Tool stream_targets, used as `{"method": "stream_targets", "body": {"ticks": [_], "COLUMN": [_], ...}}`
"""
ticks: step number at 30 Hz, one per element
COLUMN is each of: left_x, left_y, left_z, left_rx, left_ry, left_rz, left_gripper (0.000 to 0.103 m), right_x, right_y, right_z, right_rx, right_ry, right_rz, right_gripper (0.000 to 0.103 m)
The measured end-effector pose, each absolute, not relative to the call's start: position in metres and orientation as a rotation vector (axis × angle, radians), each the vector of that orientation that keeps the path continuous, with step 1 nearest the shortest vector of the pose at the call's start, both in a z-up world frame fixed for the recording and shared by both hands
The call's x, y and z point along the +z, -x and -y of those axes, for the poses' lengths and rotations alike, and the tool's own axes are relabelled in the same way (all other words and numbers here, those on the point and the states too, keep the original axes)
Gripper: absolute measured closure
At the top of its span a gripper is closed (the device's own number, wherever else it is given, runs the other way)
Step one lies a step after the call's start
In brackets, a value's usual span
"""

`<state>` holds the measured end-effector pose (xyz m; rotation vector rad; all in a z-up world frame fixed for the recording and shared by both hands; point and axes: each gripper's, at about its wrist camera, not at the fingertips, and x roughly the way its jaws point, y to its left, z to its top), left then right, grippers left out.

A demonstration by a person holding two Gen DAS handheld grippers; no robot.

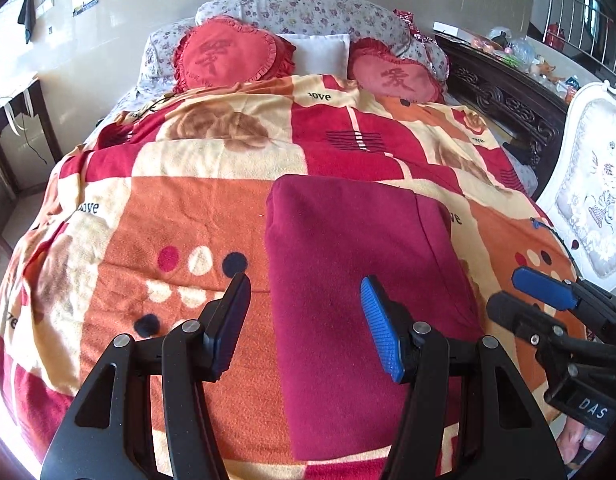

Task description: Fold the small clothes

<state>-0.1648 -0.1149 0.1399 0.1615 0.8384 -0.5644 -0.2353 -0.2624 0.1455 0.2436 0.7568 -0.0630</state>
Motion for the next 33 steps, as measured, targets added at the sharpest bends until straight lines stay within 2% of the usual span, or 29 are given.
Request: {"method": "stream_targets", "body": {"ticks": [7,12,33], "left_x": [0.143,0.145,0.144], "left_y": [0.170,0.173,0.176], "left_z": [0.107,0.106,0.107], "left_rx": [-0.541,-0.537,-0.526], "left_ry": [-0.151,-0.157,-0.175], "left_rz": [-0.832,-0.824,-0.825], "left_gripper": [0.045,0.045,0.045], "right_x": [0.145,0.147,0.139], "right_y": [0.235,0.235,0.233], "right_z": [0.263,0.260,0.261], "right_rx": [-0.102,-0.104,-0.110], "right_ry": [-0.296,-0.299,-0.322], "right_rz": [-0.754,-0.746,-0.770], "right_gripper": [0.052,0.041,0.039]}}
